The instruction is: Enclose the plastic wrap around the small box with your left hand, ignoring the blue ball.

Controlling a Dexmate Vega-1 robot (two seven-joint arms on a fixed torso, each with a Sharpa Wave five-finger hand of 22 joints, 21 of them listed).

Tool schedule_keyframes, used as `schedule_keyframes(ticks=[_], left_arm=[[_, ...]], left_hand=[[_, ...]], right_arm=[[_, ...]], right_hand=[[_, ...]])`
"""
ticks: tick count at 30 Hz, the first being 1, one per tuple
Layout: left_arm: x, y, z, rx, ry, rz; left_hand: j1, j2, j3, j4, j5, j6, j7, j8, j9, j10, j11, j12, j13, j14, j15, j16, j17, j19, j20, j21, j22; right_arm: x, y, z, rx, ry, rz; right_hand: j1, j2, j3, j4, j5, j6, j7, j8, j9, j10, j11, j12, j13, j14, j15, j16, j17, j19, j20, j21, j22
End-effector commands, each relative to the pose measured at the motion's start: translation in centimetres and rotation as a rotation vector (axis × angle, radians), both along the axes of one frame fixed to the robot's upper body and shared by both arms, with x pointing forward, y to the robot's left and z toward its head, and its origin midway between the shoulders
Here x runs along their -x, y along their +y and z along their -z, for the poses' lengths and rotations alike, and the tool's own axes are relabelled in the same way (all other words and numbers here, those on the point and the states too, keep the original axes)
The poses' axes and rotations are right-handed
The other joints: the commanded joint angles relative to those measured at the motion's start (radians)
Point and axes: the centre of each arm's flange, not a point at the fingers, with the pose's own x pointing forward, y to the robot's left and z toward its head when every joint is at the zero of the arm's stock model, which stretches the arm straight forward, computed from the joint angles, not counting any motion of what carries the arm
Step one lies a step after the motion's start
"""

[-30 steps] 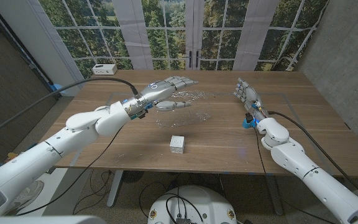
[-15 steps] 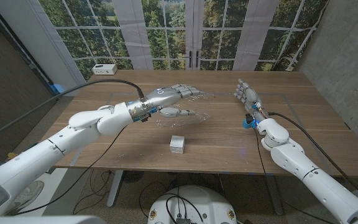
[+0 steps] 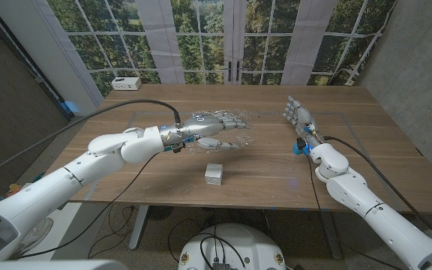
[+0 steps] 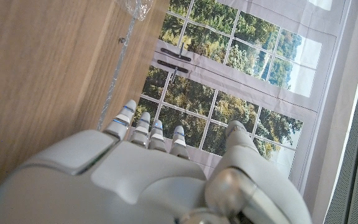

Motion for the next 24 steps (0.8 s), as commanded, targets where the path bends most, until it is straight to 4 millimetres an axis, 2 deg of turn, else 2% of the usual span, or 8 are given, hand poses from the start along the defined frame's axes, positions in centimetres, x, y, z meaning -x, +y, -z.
schedule_keyframes(ticks=[1,10,24], left_arm=[[-0.1,-0.4,0.6,-0.084,0.048,-0.003],[0.1,-0.4,1.0,-0.214,0.072,-0.05],[0.8,-0.3,1.3,-0.32,0.055,-0.083]], left_hand=[[-0.002,-0.005,-0.001,-0.009,-0.004,0.009,-0.006,0.006,0.004,0.011,-0.003,0.002,0.0,0.011,-0.004,-0.004,0.002,0.005,-0.003,0.008,-0.001],[0.007,-0.016,-0.002,-0.023,-0.004,0.004,-0.008,0.0,0.004,0.014,-0.005,-0.001,0.0,0.028,-0.003,-0.001,0.0,0.008,0.0,0.007,-0.002],[0.022,-0.036,-0.005,-0.045,-0.004,-0.01,-0.02,-0.008,0.005,0.019,-0.01,-0.006,0.0,0.045,-0.01,-0.002,-0.001,0.018,-0.002,0.009,-0.004]], right_arm=[[0.0,0.0,0.5,-0.007,0.007,0.006],[-0.1,0.6,0.9,-0.001,0.012,-0.001],[-0.1,1.3,1.8,-0.005,0.027,-0.004]], right_hand=[[0.007,0.001,0.005,-0.006,0.0,0.009,-0.002,0.003,0.003,0.007,0.0,-0.003,0.002,0.002,0.003,0.003,0.002,0.001,0.006,0.004,0.002],[0.007,0.002,0.004,-0.005,0.0,0.009,-0.003,0.002,0.003,0.007,0.001,-0.003,0.002,0.002,0.003,0.003,0.002,0.001,0.005,0.004,0.002],[0.006,0.002,0.004,-0.005,-0.001,0.009,-0.003,0.002,0.003,0.008,0.001,-0.004,0.002,0.004,0.004,0.003,0.003,0.001,0.006,0.004,0.002]])
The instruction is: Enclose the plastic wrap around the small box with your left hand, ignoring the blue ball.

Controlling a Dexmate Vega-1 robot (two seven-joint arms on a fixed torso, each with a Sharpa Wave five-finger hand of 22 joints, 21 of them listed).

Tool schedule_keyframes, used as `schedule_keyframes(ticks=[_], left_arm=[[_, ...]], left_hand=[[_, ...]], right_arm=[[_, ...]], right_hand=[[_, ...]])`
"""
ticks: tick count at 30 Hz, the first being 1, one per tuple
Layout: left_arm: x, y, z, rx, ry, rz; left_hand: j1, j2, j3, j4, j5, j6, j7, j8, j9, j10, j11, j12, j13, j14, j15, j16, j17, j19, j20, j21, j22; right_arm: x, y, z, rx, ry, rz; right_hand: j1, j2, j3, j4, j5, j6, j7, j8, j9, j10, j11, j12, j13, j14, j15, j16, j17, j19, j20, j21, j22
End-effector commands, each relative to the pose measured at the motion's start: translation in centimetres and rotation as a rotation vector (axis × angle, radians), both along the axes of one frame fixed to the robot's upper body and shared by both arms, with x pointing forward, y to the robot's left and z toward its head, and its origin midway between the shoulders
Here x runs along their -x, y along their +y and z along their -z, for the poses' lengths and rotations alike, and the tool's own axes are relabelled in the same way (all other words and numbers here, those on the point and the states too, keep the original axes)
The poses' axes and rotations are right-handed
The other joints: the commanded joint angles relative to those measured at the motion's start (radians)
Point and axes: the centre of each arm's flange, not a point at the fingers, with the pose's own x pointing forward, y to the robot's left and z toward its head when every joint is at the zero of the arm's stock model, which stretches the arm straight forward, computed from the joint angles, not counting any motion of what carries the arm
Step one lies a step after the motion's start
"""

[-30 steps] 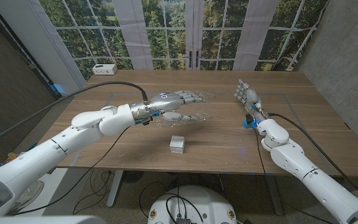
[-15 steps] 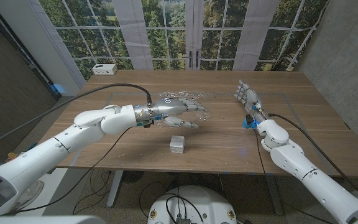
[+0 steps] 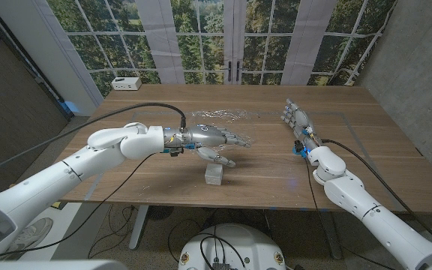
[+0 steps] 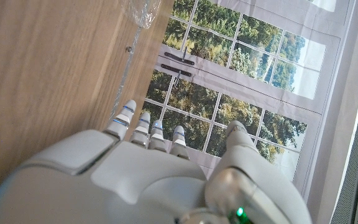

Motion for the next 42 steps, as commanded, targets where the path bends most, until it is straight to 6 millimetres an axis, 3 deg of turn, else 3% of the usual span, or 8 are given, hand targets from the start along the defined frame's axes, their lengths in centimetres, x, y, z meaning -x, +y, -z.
schedule_keyframes(ticks=[1,10,16,23,31,42], left_arm=[[0.7,0.1,0.2,-0.114,-0.027,-0.037],[1.6,-0.4,0.7,-0.255,-0.135,-0.112],[1.8,-0.8,1.0,-0.318,-0.181,-0.159],[1.9,-1.4,1.6,-0.399,-0.206,-0.227],[1.7,-1.8,2.0,-0.435,-0.227,-0.256],[1.2,-2.0,2.4,-0.465,-0.252,-0.296]], left_hand=[[0.007,-0.011,0.002,-0.014,-0.004,-0.006,-0.005,-0.004,0.005,0.011,-0.003,-0.002,0.0,0.009,-0.006,-0.003,0.001,0.006,-0.001,0.009,0.001],[0.065,-0.037,0.01,-0.05,-0.001,0.02,-0.005,0.009,0.006,0.001,-0.026,-0.014,0.0,0.036,-0.022,-0.001,0.0,0.026,0.004,0.011,-0.003],[0.099,-0.05,0.014,-0.059,0.0,0.015,-0.011,0.007,0.007,-0.006,-0.03,-0.02,0.0,0.054,-0.028,0.001,-0.001,0.044,0.01,0.015,-0.005],[0.144,-0.082,0.012,-0.061,0.004,-0.012,-0.016,0.0,0.008,0.0,-0.035,-0.021,0.001,0.063,-0.033,-0.003,0.0,0.051,0.017,0.013,-0.006],[0.176,-0.116,0.003,-0.054,0.009,0.014,-0.013,0.011,0.009,0.042,-0.035,-0.009,0.004,0.08,-0.038,-0.002,0.001,0.043,0.022,0.005,-0.006],[0.218,-0.122,0.002,-0.049,0.014,0.049,0.001,0.021,0.01,0.086,-0.039,0.003,0.007,0.103,-0.046,0.0,0.001,0.063,0.022,0.009,-0.005]], right_arm=[[0.0,0.6,0.7,-0.002,0.01,-0.003],[0.0,0.9,1.1,-0.006,0.02,-0.004],[0.2,0.9,1.3,-0.009,0.019,-0.001],[0.3,0.7,1.4,-0.009,0.022,-0.001],[0.0,0.7,1.4,-0.015,0.022,0.004],[-0.4,0.5,1.3,-0.017,0.025,-0.001]], right_hand=[[0.006,0.002,0.004,-0.005,-0.001,0.009,-0.002,0.002,0.003,0.009,0.001,-0.004,0.001,0.004,0.005,0.003,0.003,0.001,0.006,0.004,0.002],[0.006,0.002,0.003,-0.004,-0.001,0.01,-0.003,0.002,0.003,0.009,0.001,-0.005,0.001,0.005,0.004,0.004,0.003,0.0,0.006,0.004,0.002],[0.005,0.002,0.003,-0.003,-0.001,0.011,-0.003,0.002,0.003,0.01,0.001,-0.005,0.001,0.004,0.004,0.004,0.003,0.0,0.006,0.004,0.002],[0.003,0.002,0.002,-0.002,-0.001,0.012,-0.002,0.002,0.003,0.009,0.001,-0.005,0.001,0.006,0.004,0.004,0.003,0.0,0.006,0.004,0.003],[0.002,0.002,0.002,-0.001,-0.001,0.013,-0.003,0.002,0.003,0.01,0.002,-0.005,0.001,0.007,0.004,0.005,0.004,0.001,0.007,0.005,0.003],[0.001,0.002,0.001,0.0,-0.001,0.013,-0.002,0.002,0.003,0.011,0.003,-0.006,0.001,0.007,0.005,0.005,0.004,0.001,0.006,0.005,0.003]])
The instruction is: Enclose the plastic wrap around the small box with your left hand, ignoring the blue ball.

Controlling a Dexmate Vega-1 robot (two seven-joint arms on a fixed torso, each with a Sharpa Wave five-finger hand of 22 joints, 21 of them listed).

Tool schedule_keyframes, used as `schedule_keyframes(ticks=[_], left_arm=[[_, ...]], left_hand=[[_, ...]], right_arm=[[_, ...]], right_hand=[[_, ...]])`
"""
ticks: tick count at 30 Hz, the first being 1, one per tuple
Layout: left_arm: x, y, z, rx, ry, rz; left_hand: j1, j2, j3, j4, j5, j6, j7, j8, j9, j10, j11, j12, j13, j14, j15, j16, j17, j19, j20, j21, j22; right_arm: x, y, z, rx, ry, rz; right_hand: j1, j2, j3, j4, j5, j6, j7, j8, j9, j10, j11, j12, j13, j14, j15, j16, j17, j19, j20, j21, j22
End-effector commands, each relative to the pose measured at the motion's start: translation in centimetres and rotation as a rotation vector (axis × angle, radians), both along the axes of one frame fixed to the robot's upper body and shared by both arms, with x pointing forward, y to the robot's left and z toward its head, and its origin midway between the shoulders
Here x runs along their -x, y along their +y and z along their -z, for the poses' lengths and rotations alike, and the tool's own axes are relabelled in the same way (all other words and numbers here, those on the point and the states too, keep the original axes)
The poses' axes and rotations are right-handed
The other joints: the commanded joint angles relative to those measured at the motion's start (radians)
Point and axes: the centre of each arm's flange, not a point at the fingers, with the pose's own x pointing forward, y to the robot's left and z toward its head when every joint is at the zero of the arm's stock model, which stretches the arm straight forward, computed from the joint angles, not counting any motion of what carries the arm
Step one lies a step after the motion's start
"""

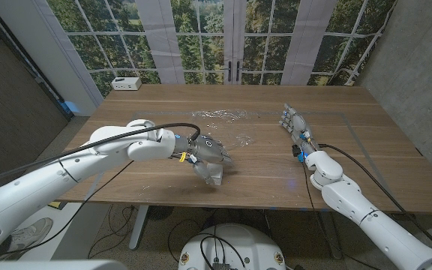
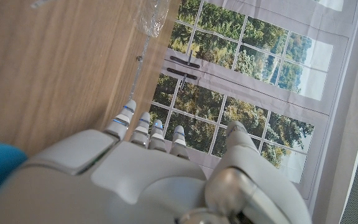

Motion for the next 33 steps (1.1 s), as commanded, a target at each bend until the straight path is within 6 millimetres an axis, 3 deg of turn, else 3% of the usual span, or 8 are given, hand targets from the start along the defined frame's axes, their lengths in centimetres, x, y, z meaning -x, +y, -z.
schedule_keyframes(ticks=[1,14,18,21,25,28,31,33], left_arm=[[-0.6,-0.3,0.5,-0.042,-0.04,-0.047],[-1.3,-0.9,0.8,-0.071,-0.015,-0.088],[-1.6,-1.1,1.0,-0.067,0.006,-0.1],[-1.7,-1.2,1.2,-0.057,0.016,-0.093],[-1.6,-1.5,1.1,-0.039,-0.006,-0.066],[-1.6,-1.4,1.2,-0.017,-0.029,-0.045],[-1.5,-1.6,1.2,-0.001,-0.054,-0.033],[-1.5,-1.6,1.2,0.012,-0.052,-0.02]], left_hand=[[0.023,0.001,-0.002,-0.001,0.009,0.025,0.001,0.013,0.005,0.018,0.001,0.005,0.004,0.016,-0.004,0.001,0.001,0.009,0.0,0.0,0.002],[0.116,0.007,-0.012,0.005,0.005,0.068,0.001,0.014,0.006,0.084,-0.007,0.014,0.007,0.159,-0.064,0.042,0.006,0.119,-0.006,0.039,0.006],[0.15,0.015,-0.021,0.009,0.002,0.128,0.017,0.027,0.007,0.103,-0.005,0.013,0.006,0.192,-0.059,0.049,0.008,0.169,-0.005,0.059,0.009],[0.185,0.026,-0.028,0.008,-0.002,0.184,0.039,0.036,0.007,0.134,-0.004,0.018,0.005,0.254,-0.076,0.064,0.005,0.21,-0.031,0.077,0.011],[0.257,0.065,-0.015,0.002,-0.004,0.277,0.07,0.055,0.007,0.22,-0.009,0.04,0.004,0.299,-0.089,0.069,0.001,0.251,-0.062,0.099,0.013],[0.348,0.116,0.0,-0.002,-0.002,0.419,0.097,0.083,0.007,0.366,-0.039,0.075,0.003,0.418,-0.148,0.101,0.0,0.3,-0.104,0.133,0.016],[0.402,0.185,0.019,0.007,0.001,0.525,0.118,0.104,0.008,0.485,-0.032,0.105,0.008,0.544,-0.182,0.148,0.008,0.313,-0.13,0.153,0.019],[0.431,0.218,0.031,0.005,0.002,0.554,0.129,0.109,0.009,0.512,-0.03,0.112,0.014,0.571,-0.188,0.162,0.015,0.315,-0.134,0.161,0.02]], right_arm=[[-0.5,-0.2,-0.1,-0.008,0.002,0.0],[-0.9,-0.4,-0.4,-0.007,0.008,-0.001],[-1.0,-0.5,-0.5,-0.006,0.006,0.003],[-0.9,-0.7,-0.6,-0.008,0.005,0.005],[-0.9,-0.8,-0.6,-0.007,0.004,0.004],[-0.9,-0.8,-0.6,-0.01,0.005,0.006],[-1.0,-0.8,-0.6,-0.012,0.005,0.003],[-0.9,-0.9,-0.6,-0.009,0.006,0.004]], right_hand=[[0.001,0.002,0.001,0.0,-0.001,0.009,0.002,0.001,0.001,0.004,0.003,0.0,0.001,0.007,0.005,0.005,0.002,0.001,0.006,0.005,0.003],[0.0,0.002,0.001,0.0,-0.001,0.01,0.002,0.001,0.001,0.003,0.002,-0.001,0.0,0.007,0.005,0.004,0.002,0.002,0.008,0.005,0.003],[0.0,0.002,0.0,0.001,-0.001,0.01,0.001,0.001,0.001,0.003,0.003,-0.001,0.0,0.008,0.006,0.005,0.002,0.001,0.008,0.005,0.003],[0.0,0.002,0.0,0.001,-0.001,0.01,0.001,0.001,0.001,0.003,0.003,-0.001,0.0,0.009,0.006,0.005,0.002,0.001,0.007,0.005,0.003],[-0.001,0.002,0.0,0.001,-0.001,0.01,0.001,0.001,0.001,0.004,0.002,-0.001,0.0,0.009,0.006,0.005,0.002,0.001,0.008,0.005,0.003],[-0.001,0.001,0.0,0.001,-0.001,0.01,0.001,0.001,0.001,0.004,0.002,-0.001,0.0,0.009,0.006,0.005,0.002,0.001,0.008,0.005,0.003],[-0.002,0.002,-0.001,0.002,-0.001,0.01,0.001,0.001,0.001,0.004,0.002,-0.002,0.0,0.009,0.005,0.005,0.002,0.001,0.008,0.005,0.003],[-0.002,0.002,-0.001,0.002,-0.001,0.01,0.001,0.001,0.001,0.004,0.001,-0.001,0.0,0.011,0.006,0.006,0.002,0.001,0.008,0.005,0.003]])
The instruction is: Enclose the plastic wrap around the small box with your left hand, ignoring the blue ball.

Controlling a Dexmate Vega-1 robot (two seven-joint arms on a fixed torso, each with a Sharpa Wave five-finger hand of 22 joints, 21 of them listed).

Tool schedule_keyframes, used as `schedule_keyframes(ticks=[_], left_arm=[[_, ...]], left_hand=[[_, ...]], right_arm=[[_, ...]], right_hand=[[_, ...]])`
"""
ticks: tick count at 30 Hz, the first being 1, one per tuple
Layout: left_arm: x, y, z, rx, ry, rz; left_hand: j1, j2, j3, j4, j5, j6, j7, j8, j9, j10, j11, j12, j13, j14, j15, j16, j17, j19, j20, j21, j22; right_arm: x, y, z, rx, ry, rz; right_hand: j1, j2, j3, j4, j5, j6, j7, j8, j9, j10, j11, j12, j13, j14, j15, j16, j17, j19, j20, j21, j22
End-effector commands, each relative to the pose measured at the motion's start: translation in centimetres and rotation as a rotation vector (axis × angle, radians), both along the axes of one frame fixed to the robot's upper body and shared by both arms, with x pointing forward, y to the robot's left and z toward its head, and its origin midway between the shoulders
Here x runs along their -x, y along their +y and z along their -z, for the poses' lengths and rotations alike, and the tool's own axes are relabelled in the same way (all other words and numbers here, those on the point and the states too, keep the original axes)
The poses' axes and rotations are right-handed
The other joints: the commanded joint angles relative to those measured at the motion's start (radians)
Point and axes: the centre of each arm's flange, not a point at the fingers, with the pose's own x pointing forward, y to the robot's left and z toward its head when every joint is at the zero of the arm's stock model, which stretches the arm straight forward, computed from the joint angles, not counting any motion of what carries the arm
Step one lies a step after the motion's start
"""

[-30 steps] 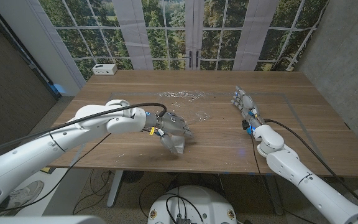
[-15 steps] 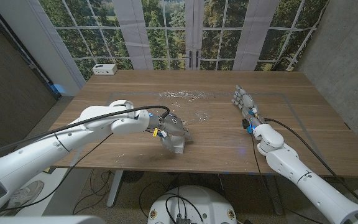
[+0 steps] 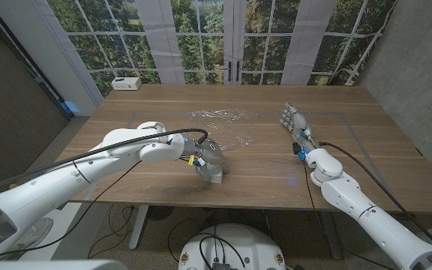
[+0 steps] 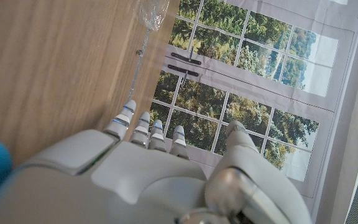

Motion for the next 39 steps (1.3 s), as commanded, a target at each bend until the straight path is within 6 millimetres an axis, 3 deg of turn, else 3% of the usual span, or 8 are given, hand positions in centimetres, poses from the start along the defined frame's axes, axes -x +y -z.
schedule_keyframes(ticks=[1,3,4,7,9,21,30,39], left_arm=[[0.0,-0.3,0.3,0.057,-0.037,0.057],[0.1,-0.3,0.3,0.079,-0.047,0.079],[0.2,-0.3,0.3,0.083,-0.053,0.089],[0.5,-0.4,0.2,0.101,-0.087,0.109],[0.6,-0.4,0.2,0.094,-0.099,0.115],[1.3,0.1,-0.9,0.266,-0.164,0.231],[2.0,1.3,-1.9,0.466,-0.215,0.375],[2.0,1.9,-2.5,0.549,-0.328,0.391]], left_hand=[[0.086,0.098,0.031,0.0,0.002,0.119,0.035,0.028,0.008,0.099,-0.003,0.028,0.014,0.088,-0.137,0.043,0.021,0.011,-0.019,0.022,0.007],[0.107,0.121,0.038,0.006,0.001,0.152,0.039,0.036,0.01,0.132,-0.01,0.038,0.02,0.132,-0.147,0.071,0.037,0.021,-0.024,0.034,0.008],[0.13,0.142,0.056,0.01,0.004,0.172,0.04,0.042,0.012,0.148,-0.011,0.044,0.024,0.15,-0.154,0.082,0.044,0.026,-0.024,0.041,0.009],[0.195,0.145,0.092,0.036,-0.003,0.218,0.057,0.053,0.025,0.223,-0.013,0.074,0.054,0.248,-0.161,0.155,0.097,0.039,-0.029,0.076,0.018],[0.238,0.14,0.085,0.041,-0.008,0.225,0.065,0.049,0.044,0.287,-0.02,0.118,0.095,0.308,-0.16,0.222,0.154,0.045,-0.036,0.106,0.028],[0.268,0.14,0.078,0.073,0.0,0.24,0.065,0.051,0.076,0.293,-0.049,0.156,0.161,0.302,-0.162,0.25,0.202,0.02,-0.046,0.133,0.039],[0.278,0.135,0.071,0.085,0.001,0.255,0.061,0.057,0.093,0.307,-0.057,0.182,0.198,0.316,-0.162,0.265,0.221,0.014,-0.051,0.149,0.041],[0.286,0.132,0.066,0.088,0.001,0.267,0.058,0.061,0.104,0.313,-0.063,0.2,0.225,0.326,-0.164,0.27,0.226,0.013,-0.054,0.161,0.041]], right_arm=[[-0.1,-0.3,-0.1,-0.005,0.001,0.002],[0.0,-0.4,-0.1,0.0,0.001,0.007],[0.0,-0.4,-0.1,-0.003,0.0,0.003],[-0.1,-0.5,-0.1,-0.002,0.0,0.001],[-0.1,-0.5,-0.2,0.0,-0.001,0.003],[-0.2,-0.6,-0.3,0.006,0.001,-0.001],[-0.4,-0.5,-0.7,0.01,-0.002,-0.007],[-0.6,-0.4,-1.1,0.017,-0.004,-0.011]], right_hand=[[-0.002,0.002,-0.001,0.002,-0.001,0.01,0.001,0.001,0.001,0.004,0.002,-0.002,0.0,0.007,0.002,0.005,0.002,0.001,0.008,0.005,0.003],[-0.002,0.001,-0.001,0.002,-0.001,0.01,0.001,0.001,0.001,0.005,0.001,-0.002,0.0,0.007,0.003,0.005,0.002,0.001,0.008,0.005,0.003],[-0.002,0.002,-0.001,0.002,-0.001,0.011,0.001,0.001,0.001,0.005,0.002,-0.002,0.0,0.006,0.002,0.005,0.003,0.001,0.008,0.005,0.003],[-0.002,0.002,-0.001,0.002,-0.001,0.011,0.001,0.001,0.001,0.005,0.003,-0.002,0.0,0.007,0.004,0.005,0.003,0.001,0.008,0.005,0.003],[-0.002,0.002,-0.001,0.002,0.0,0.011,0.001,0.001,0.001,0.005,0.003,-0.002,0.0,0.006,0.003,0.005,0.002,0.001,0.008,0.005,0.003],[-0.002,0.002,-0.001,0.002,0.0,0.012,0.002,0.001,0.002,0.005,0.003,-0.002,0.0,0.006,0.002,0.004,0.002,0.001,0.008,0.005,0.003],[-0.001,0.002,-0.001,0.002,0.0,0.013,0.001,0.001,0.002,0.008,0.004,-0.002,0.0,0.006,0.004,0.004,0.002,0.001,0.009,0.005,0.003],[-0.001,0.002,-0.001,0.002,0.0,0.014,0.002,0.001,0.002,0.009,0.005,-0.002,0.0,0.007,0.003,0.005,0.002,0.001,0.009,0.005,0.003]])
